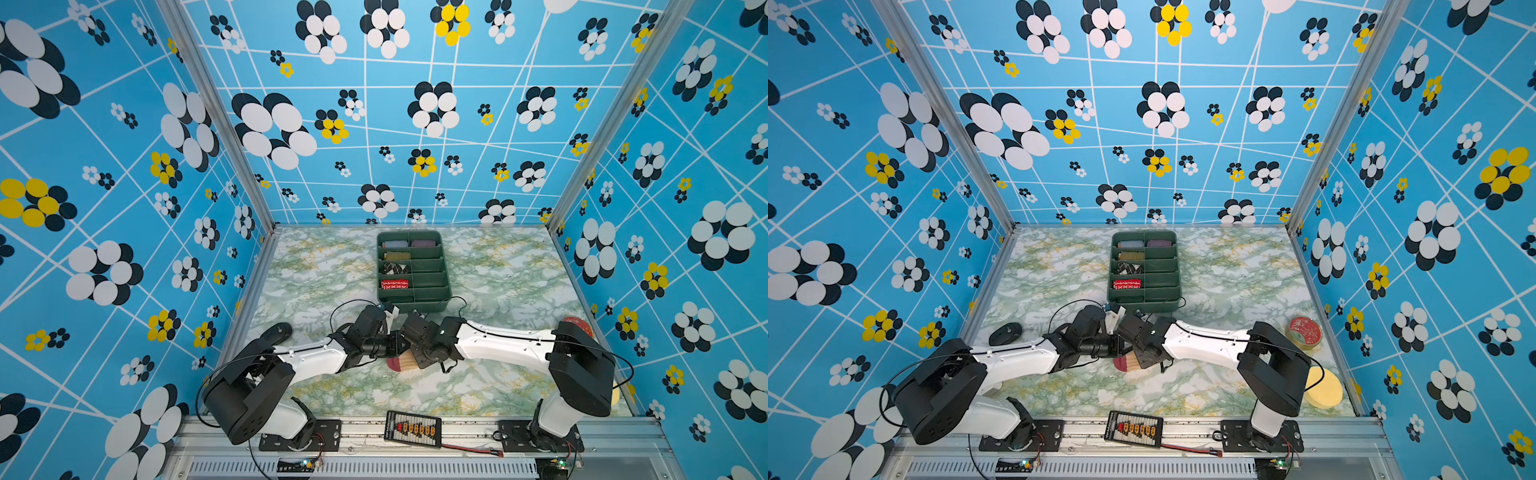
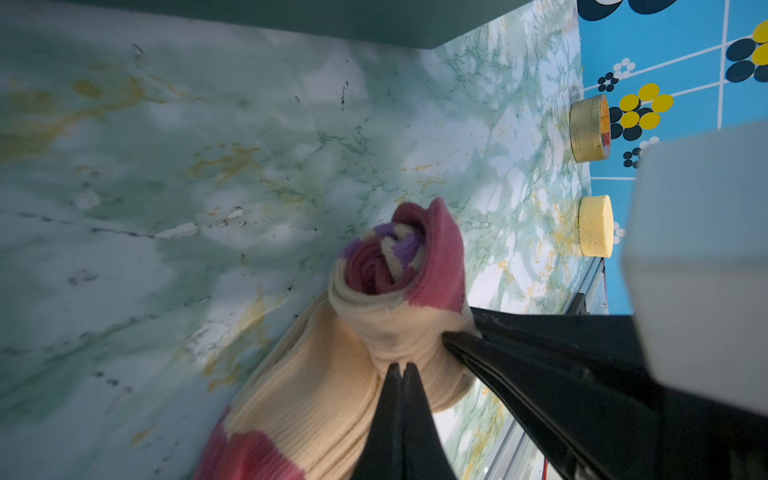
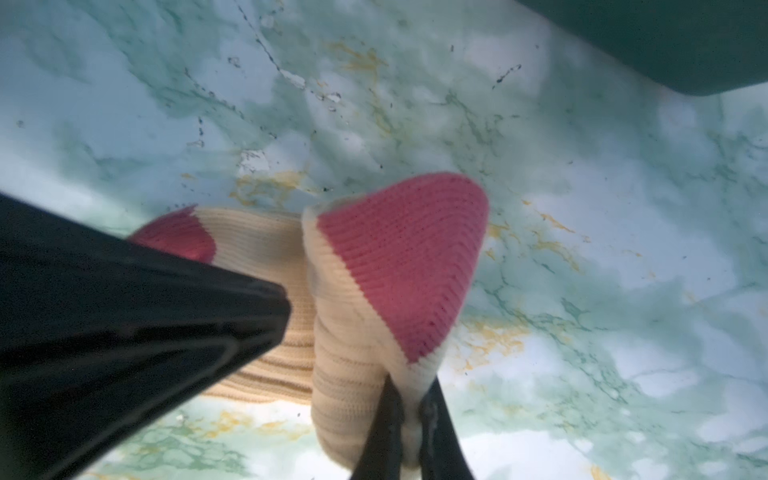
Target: Roll the socks
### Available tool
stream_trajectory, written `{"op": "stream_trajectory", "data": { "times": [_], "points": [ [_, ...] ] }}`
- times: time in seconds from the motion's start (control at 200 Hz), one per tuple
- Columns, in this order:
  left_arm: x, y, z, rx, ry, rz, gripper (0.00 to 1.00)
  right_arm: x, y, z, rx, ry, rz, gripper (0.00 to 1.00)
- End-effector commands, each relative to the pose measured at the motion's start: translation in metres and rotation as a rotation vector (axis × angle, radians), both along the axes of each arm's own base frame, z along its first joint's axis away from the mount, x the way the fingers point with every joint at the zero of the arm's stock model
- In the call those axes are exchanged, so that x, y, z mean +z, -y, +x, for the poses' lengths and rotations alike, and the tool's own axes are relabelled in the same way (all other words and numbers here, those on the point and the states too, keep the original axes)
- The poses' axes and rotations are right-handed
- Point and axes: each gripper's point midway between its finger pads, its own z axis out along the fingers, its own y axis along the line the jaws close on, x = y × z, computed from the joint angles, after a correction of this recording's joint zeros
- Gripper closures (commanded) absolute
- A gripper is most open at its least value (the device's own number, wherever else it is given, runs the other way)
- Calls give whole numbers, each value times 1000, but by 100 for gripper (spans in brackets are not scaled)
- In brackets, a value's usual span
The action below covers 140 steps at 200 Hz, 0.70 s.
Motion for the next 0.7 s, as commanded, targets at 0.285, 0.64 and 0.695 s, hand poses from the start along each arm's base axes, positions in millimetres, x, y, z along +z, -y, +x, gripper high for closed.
{"op": "stream_trajectory", "data": {
  "times": [0.285,0.64,0.695],
  "points": [
    [1,27,-10,-42,-10,-62,100,-6,-4,-8,2,-32,26,100],
    [-43,12,-20,-46,-69,78,100,-5,-6,-9,4,-30,53,100],
    [-46,13,-19,-46,-70,80,100,-5,-8,-9,6,-32,67,99]
  ]
}}
